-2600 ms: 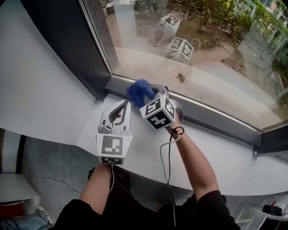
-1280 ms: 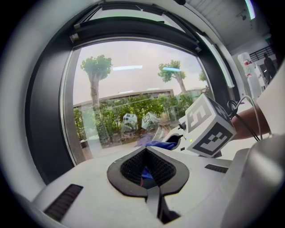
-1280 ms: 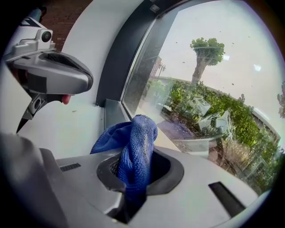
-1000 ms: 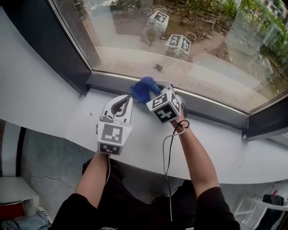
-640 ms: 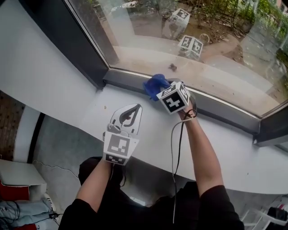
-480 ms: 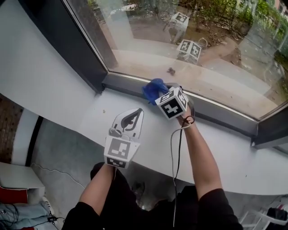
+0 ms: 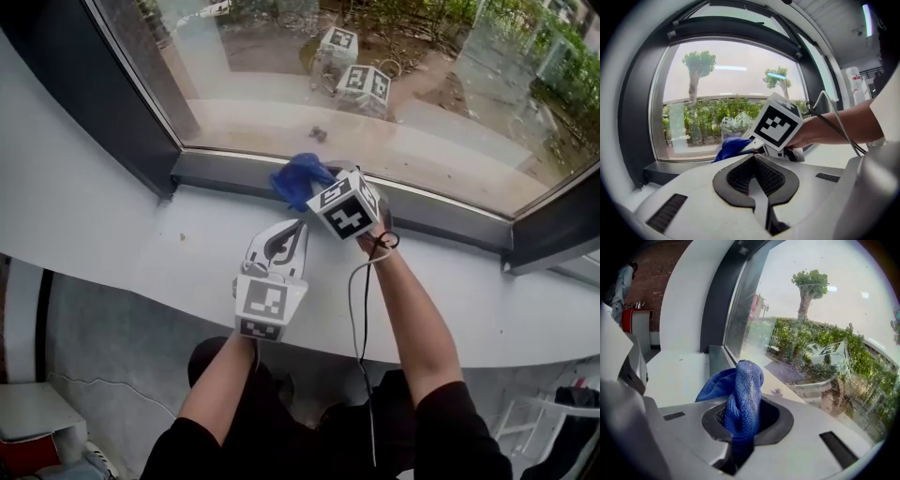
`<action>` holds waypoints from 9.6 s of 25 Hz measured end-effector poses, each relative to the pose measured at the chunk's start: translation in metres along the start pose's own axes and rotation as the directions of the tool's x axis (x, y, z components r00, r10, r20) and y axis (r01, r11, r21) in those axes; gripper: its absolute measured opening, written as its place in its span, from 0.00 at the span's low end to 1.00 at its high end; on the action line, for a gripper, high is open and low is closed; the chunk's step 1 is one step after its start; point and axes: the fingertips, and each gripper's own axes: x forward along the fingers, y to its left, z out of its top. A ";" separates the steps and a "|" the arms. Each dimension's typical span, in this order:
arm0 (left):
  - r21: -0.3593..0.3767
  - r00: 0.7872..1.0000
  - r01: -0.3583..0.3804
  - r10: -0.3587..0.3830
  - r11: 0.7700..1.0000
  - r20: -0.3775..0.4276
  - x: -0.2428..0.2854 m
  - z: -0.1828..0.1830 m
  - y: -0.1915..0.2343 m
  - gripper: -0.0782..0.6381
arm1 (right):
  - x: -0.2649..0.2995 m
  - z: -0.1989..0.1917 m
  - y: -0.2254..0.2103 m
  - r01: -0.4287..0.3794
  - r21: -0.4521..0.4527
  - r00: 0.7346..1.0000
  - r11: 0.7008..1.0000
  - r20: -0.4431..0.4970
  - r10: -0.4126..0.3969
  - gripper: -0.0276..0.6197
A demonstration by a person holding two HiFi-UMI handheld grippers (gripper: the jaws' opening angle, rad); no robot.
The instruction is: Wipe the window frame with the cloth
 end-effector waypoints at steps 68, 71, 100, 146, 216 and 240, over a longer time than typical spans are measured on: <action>-0.068 0.981 0.171 -0.164 0.983 0.102 0.052 0.042 -0.093 0.12 | -0.109 -0.118 -0.086 0.250 -0.253 0.956 0.935 -0.089 -0.280 0.10; -0.082 0.981 0.171 -0.162 0.982 0.106 0.052 0.044 -0.091 0.12 | -0.115 -0.124 -0.091 0.263 -0.253 0.951 0.931 -0.093 -0.294 0.10; 0.014 0.967 0.244 -0.244 0.970 0.068 0.058 0.046 -0.156 0.12 | -0.192 -0.211 -0.154 0.506 -0.188 0.806 0.842 -0.244 -0.539 0.10; 0.020 0.947 0.312 -0.312 0.950 0.081 0.056 0.047 -0.174 0.12 | -0.304 -0.305 -0.226 0.773 0.612 0.492 0.165 -0.415 -0.765 0.10; 0.030 0.948 0.306 -0.307 0.952 0.080 0.064 0.042 -0.173 0.12 | -0.414 -0.200 -0.294 0.222 0.955 0.234 -0.195 -0.247 -0.940 0.10; -0.003 0.897 0.440 -0.439 0.898 -0.045 0.015 0.189 -0.226 0.12 | -0.450 -0.153 -0.316 0.278 0.883 0.440 -0.379 -0.467 -0.767 0.09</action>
